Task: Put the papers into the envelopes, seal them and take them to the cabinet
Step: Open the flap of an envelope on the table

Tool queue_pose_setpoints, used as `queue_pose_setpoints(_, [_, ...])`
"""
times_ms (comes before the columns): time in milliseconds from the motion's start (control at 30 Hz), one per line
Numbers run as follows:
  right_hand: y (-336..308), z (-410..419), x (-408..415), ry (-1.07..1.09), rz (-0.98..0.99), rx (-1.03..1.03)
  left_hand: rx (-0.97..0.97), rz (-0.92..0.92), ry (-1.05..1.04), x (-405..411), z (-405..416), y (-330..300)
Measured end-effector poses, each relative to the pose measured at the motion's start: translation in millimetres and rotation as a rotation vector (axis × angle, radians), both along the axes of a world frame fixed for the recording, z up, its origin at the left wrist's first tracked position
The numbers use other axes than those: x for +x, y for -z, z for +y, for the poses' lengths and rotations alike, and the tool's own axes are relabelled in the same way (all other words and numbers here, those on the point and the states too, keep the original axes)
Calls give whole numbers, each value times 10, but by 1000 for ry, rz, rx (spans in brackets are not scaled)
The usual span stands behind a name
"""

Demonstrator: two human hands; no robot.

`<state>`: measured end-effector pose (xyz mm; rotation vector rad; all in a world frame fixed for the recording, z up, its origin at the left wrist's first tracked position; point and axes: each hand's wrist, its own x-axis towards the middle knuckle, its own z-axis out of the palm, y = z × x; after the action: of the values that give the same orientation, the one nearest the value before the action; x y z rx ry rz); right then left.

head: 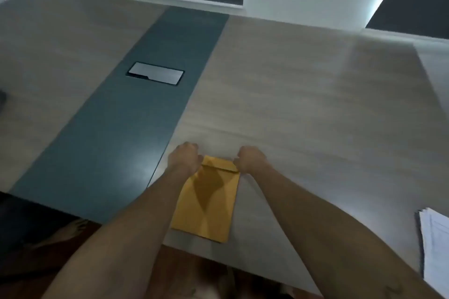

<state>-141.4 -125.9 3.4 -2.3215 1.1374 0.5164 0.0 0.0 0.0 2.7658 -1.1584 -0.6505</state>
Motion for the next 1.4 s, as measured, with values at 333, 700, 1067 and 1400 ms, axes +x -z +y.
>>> queue_pose_setpoints(333, [408,-22,144,11,101,-76,65,18,-3,83,-120,336])
queue_pose_setpoints(700, [645,-6,24,-7,163,-102,70,-50,75,-22,-163,502])
queue_pose_setpoints(1067, [458,-187,-608,245,-24,-5,28,-192,306,-438,-472,371])
queue_pose_setpoints(1400, [242,-737,-2063,538,-175,9,-70,28,454,-1693,-1132,213])
